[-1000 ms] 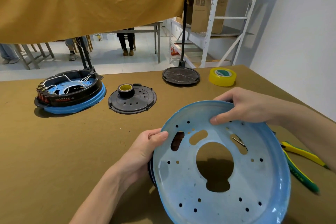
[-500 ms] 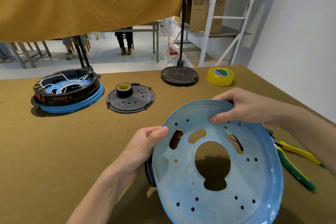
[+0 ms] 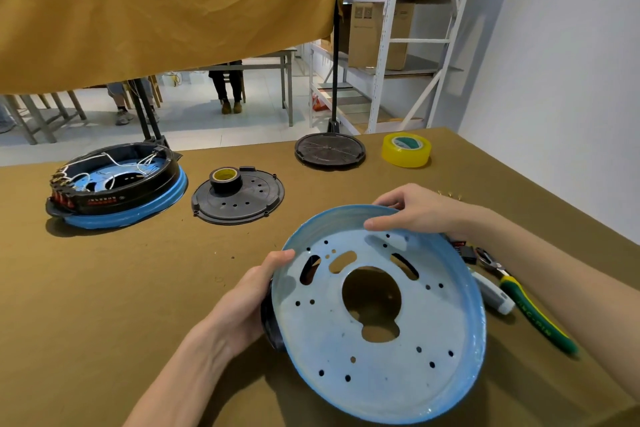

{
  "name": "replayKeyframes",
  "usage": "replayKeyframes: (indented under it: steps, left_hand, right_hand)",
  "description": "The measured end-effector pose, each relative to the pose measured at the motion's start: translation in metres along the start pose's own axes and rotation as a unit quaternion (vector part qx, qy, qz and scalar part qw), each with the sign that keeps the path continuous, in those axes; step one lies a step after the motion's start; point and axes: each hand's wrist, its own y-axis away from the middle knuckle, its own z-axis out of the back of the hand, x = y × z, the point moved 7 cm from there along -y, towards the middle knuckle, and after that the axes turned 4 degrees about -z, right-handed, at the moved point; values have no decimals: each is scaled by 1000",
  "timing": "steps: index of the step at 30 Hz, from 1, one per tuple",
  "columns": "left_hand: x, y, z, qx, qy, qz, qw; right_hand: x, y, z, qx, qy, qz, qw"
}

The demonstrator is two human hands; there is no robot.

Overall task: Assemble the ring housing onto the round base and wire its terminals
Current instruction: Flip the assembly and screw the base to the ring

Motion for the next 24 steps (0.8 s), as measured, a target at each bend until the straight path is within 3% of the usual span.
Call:
replayKeyframes:
  steps: [5,7,9,13,17,24]
  left_hand:
    - [10,-11,18,-71,13,29,997]
    - [8,-14,30,-106,26,20,994]
    - [6,-15,41,-136,41,10,990]
    - [5,-16,57,-176,63,-7,982]
    - [8,-16,60,-175,74,-8,982]
    - [6,-15,54,-131,51,-9,990]
  right_hand:
    - [-46,13,30,-178,-65,-48,981]
    - [-68,26,39,-236,15,-71,969]
    - [-81,36,34,-234,102,-88,963]
    - [-80,37,4,-158,206,-93,961]
    - [-74,36,-9,-169,368,-105,908]
    - [-74,38,-13,-187,441,-117,870]
